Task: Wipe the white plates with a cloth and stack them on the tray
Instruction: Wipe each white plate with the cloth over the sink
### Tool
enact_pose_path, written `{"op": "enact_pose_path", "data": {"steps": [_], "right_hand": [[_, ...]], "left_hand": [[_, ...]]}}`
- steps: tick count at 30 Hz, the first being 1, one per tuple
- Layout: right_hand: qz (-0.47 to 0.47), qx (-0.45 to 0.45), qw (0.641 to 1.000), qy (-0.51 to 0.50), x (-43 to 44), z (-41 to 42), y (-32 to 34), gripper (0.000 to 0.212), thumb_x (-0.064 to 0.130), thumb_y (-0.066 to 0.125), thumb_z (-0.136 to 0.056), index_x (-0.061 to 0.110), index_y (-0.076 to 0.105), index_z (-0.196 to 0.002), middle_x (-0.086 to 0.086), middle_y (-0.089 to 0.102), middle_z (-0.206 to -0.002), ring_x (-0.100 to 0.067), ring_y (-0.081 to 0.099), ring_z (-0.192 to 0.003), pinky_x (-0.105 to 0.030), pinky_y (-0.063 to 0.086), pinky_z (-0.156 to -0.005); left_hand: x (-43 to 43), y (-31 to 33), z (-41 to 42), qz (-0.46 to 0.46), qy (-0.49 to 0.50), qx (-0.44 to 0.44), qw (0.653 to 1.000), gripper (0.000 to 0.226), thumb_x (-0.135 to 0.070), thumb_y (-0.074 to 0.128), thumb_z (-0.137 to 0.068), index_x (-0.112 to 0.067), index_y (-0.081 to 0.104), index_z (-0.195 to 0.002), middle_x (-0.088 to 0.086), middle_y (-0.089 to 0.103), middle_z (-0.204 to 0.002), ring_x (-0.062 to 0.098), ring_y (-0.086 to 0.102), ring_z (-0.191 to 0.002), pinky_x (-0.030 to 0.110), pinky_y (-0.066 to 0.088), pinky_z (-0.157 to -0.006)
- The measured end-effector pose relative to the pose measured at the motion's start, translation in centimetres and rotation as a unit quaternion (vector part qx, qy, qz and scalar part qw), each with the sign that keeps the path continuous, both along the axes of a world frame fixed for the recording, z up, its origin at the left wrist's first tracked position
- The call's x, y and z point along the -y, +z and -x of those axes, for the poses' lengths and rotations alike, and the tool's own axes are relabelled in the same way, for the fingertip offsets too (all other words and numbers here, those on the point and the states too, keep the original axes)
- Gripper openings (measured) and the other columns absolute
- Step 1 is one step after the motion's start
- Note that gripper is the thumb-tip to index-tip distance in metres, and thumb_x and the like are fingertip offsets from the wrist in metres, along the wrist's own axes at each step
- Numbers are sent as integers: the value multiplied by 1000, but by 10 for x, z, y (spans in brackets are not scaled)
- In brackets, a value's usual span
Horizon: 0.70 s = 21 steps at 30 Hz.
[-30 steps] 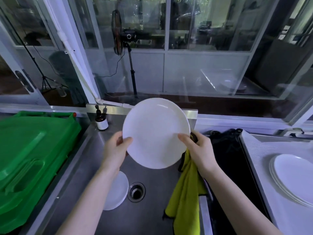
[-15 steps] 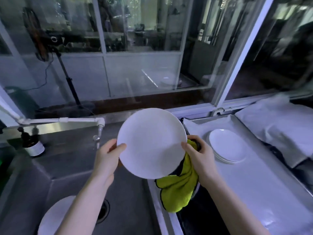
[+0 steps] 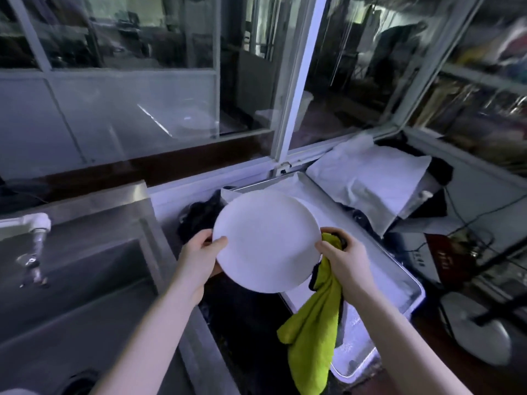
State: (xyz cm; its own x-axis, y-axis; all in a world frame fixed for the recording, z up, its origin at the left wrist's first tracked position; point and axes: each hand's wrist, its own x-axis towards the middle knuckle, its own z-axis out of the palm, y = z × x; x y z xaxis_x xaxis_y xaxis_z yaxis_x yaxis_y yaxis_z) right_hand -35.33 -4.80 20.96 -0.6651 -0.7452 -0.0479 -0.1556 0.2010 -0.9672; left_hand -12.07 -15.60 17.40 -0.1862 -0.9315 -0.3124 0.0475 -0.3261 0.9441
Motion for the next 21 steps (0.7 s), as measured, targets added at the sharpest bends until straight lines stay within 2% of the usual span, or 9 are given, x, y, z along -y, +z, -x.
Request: {"op": "enact_pose_path", "data": {"steps": [2, 6, 9, 11, 13, 15, 17, 19, 21], "right_hand": [[-15, 5, 1000, -24, 3, 31, -9, 28, 3, 63, -78, 25, 73, -92, 9, 64, -59, -11, 54, -48, -22, 45, -47], [-38, -11, 999, -29, 21, 97, -33, 31, 5, 62, -76, 28, 74, -93, 3, 66, -71, -16, 56, -61, -32, 48, -62], [-65, -23, 997, -18, 46, 143, -51, 31, 8, 62, -75, 34, 72, -90, 7, 66, -70, -16, 56, -63, -29, 46, -62], [-83, -31, 996, -1, 67, 172, -64, 30, 10, 62, -77, 34, 72, -92, 7, 68, -74, -16, 59, -66, -27, 47, -62], [-103, -43, 994, 20, 89, 194, -76, 27, 11, 63, -78, 31, 71, -93, 7, 70, -80, -17, 61, -73, -30, 49, -68], [-118, -57, 991, 37, 112, 211, -88, 25, 12, 63, -79, 33, 70, -91, 8, 69, -82, -19, 63, -81, -34, 52, -76], [-130, -67, 988, 53, 134, 222, -101, 25, 11, 62, -79, 31, 70, -92, 6, 69, -83, -22, 64, -86, -36, 53, -80], [-145, -79, 983, 76, 154, 230, -114, 27, 10, 61, -80, 27, 72, -98, 3, 70, -88, -23, 65, -91, -33, 52, -79], [-157, -91, 979, 91, 172, 236, -127, 29, 11, 61, -83, 22, 72, -107, 1, 70, -94, -23, 64, -97, -26, 45, -78]], "left_hand": [[3, -5, 31, -19, -21, -10, 1000, 15, -12, 60, -96, -16, 72, -104, 2, 75, -102, 20, 70, -90, 26, 57, -65], [17, -25, 92, -45, -51, 12, 998, 24, 3, 52, -91, -6, 73, -100, 8, 72, -93, 20, 64, -82, 27, 56, -71], [34, -43, 134, -42, -50, 58, 996, 30, 10, 51, -87, -5, 77, -92, 15, 73, -90, 22, 64, -79, 29, 57, -71], [46, -55, 160, -35, -27, 92, 995, 28, 10, 54, -85, -5, 77, -89, 22, 74, -90, 25, 66, -80, 37, 58, -77], [58, -65, 184, -37, 13, 131, 991, 28, 8, 58, -84, -11, 78, -89, 13, 77, -90, 27, 73, -88, 44, 60, -90], [68, -73, 203, -40, 45, 165, 985, 31, 6, 60, -84, -21, 76, -84, -2, 78, -84, 26, 74, -92, 44, 61, -89], [80, -81, 217, -32, 63, 195, 978, 34, 6, 61, -84, -26, 71, -79, -4, 76, -82, 27, 74, -92, 46, 61, -88], [90, -90, 228, -32, 84, 220, 971, 34, 6, 60, -85, -26, 69, -78, -3, 74, -84, 29, 72, -88, 46, 61, -87], [98, -98, 235, -36, 102, 245, 963, 32, 5, 60, -86, -26, 69, -80, -7, 73, -84, 24, 70, -86, 37, 59, -84]]}}
